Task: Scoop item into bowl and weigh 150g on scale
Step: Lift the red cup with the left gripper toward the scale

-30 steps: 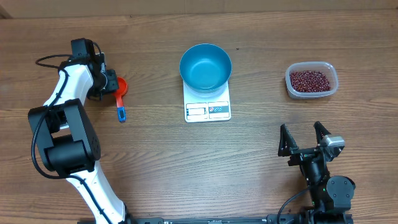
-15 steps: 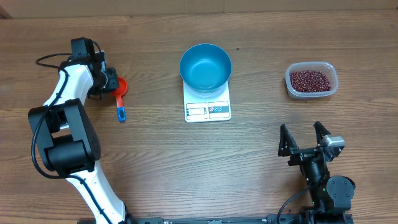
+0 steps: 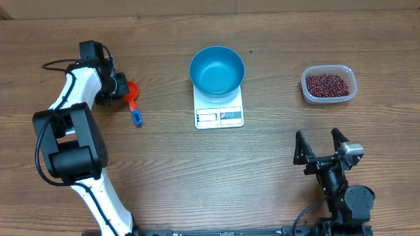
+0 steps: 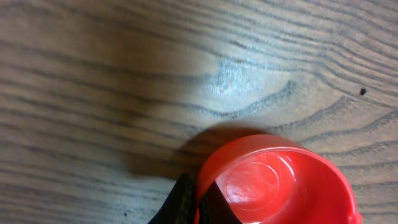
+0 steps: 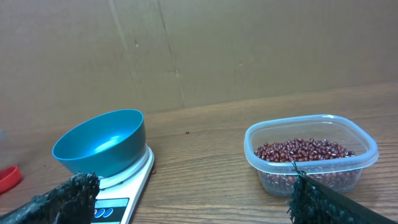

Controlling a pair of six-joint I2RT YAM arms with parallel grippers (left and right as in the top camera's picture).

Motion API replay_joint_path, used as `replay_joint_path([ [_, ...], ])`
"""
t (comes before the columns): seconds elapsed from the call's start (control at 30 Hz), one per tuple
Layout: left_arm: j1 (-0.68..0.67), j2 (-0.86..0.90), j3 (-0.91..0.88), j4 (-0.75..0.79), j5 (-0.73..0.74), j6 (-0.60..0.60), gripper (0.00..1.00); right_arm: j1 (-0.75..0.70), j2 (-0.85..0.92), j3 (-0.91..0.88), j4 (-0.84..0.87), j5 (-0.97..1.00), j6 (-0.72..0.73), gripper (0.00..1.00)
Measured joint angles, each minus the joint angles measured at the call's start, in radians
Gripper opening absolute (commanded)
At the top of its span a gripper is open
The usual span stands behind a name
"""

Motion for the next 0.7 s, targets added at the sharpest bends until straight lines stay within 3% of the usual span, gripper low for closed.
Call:
replay_joint_path([
  [0.17,0.0,-0.096,0.0,-0.04,0.055,-0.066,0.04,0.0,0.0,0.0,0.0,0.0,0.001,1.0],
  [0.4,-0.014,-0.464,0.011,-0.109,0.155,-0.206,0.04,0.0,0.0,0.0,0.0,0.0,0.001,1.0],
  [0.53,-0.072,-0.613,0.025,-0.195,0.18,-0.279,0.04,0.0,0.0,0.0,0.0,0.0,0.0,1.0],
  [0.7,-0.168,-0.679,0.025,-0.305,0.192,-0.345,0.04,0.0,0.0,0.0,0.0,0.0,0.0,1.0],
])
